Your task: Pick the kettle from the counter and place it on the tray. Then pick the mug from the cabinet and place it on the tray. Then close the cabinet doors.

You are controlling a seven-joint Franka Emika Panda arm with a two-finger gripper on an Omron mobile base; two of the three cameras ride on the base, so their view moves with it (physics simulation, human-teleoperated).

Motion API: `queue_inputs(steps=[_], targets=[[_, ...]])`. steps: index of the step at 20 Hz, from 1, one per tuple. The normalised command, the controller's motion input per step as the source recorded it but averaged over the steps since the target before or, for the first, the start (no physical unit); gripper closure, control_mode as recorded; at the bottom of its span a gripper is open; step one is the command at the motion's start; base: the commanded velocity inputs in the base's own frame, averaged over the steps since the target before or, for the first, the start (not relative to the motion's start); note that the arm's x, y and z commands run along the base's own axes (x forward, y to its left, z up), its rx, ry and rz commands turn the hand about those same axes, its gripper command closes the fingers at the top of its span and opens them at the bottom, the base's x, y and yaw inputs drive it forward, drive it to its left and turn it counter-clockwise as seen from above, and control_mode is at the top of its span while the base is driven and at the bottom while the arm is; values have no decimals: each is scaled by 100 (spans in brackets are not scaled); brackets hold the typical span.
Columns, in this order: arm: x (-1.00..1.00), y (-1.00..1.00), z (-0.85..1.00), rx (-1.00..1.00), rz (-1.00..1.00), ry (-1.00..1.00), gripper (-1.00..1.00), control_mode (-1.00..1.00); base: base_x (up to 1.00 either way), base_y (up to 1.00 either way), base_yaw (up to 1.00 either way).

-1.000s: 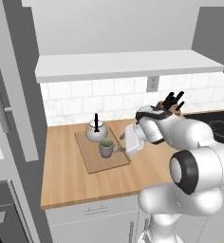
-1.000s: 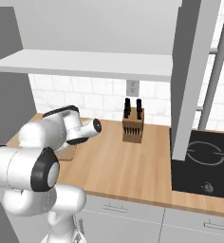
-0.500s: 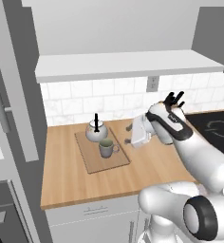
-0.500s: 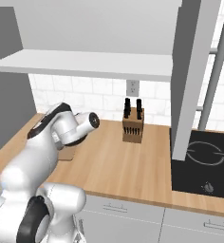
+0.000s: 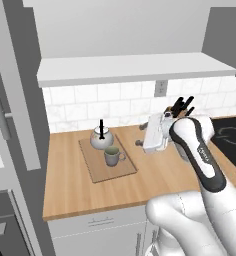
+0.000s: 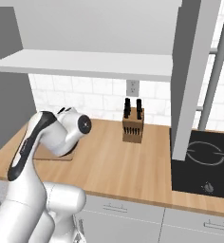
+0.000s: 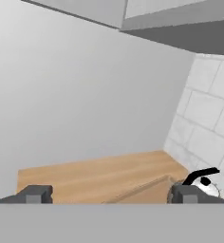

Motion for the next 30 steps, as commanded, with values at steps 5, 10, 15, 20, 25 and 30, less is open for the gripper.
queue_inputs(steps=[5,10,15,20,25,30], targets=[[-59,1,70,1,12,-35,-100,-100,0,0,0],[-53,17,64,0,19,-49,-100,-100,0,0,0],[-41,21,62,0,10,-38,-100,-100,0,0,0],[-43,12,44,-5,4,-22,-100,-100,0,0,0],[-45,12,25,-10,9,-25,-100,-100,0,0,0],[-43,9,22,-12,8,-27,-100,-100,0,0,0]])
